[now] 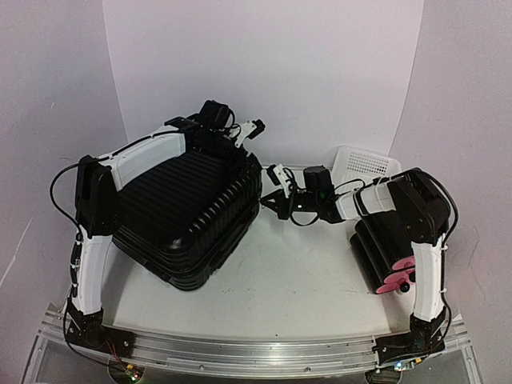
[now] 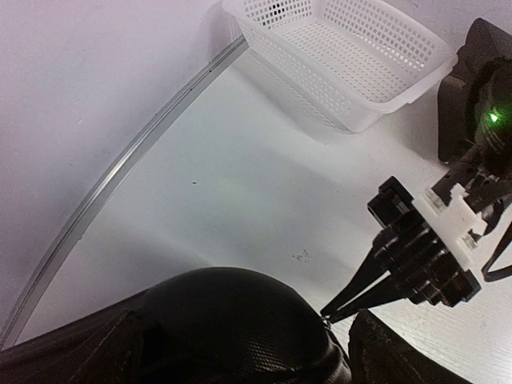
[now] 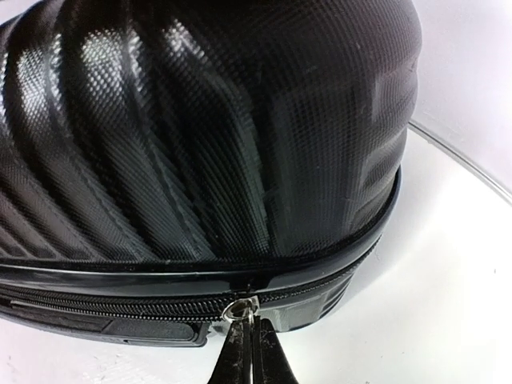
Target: Open, take out, and arrange the luggage
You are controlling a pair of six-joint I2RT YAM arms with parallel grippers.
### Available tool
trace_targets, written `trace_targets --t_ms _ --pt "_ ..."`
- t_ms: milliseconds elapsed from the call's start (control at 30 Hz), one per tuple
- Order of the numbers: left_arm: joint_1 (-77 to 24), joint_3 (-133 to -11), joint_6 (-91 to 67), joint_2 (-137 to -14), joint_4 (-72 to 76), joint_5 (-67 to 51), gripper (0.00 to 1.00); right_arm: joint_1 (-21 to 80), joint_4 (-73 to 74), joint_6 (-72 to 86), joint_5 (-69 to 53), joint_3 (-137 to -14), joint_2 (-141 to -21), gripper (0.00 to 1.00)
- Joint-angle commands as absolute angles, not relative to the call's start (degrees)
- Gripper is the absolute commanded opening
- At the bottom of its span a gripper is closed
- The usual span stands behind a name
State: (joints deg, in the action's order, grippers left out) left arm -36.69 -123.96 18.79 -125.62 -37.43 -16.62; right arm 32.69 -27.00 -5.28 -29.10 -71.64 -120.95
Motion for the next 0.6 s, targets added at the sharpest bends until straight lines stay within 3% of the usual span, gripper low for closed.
trace_targets --t_ms 0,267,567 --pt "-36.9 -123.3 13.5 -120.8 -54.7 -18.9 0.92 28.7 -30.3 -6.6 -27.1 -75.2 -119.2 0.00" --pt "-21.1 -129.0 -2.1 -117.4 -55.6 -12.5 0.99 31.1 -33.0 -4.3 -28.5 -68.8 -113.6 0.00" --pt "-10.9 -139.7 -5.7 -128.7 -56.9 -15.0 0.99 37.0 -33.2 -4.6 -23.8 -63.9 -107.2 0.00"
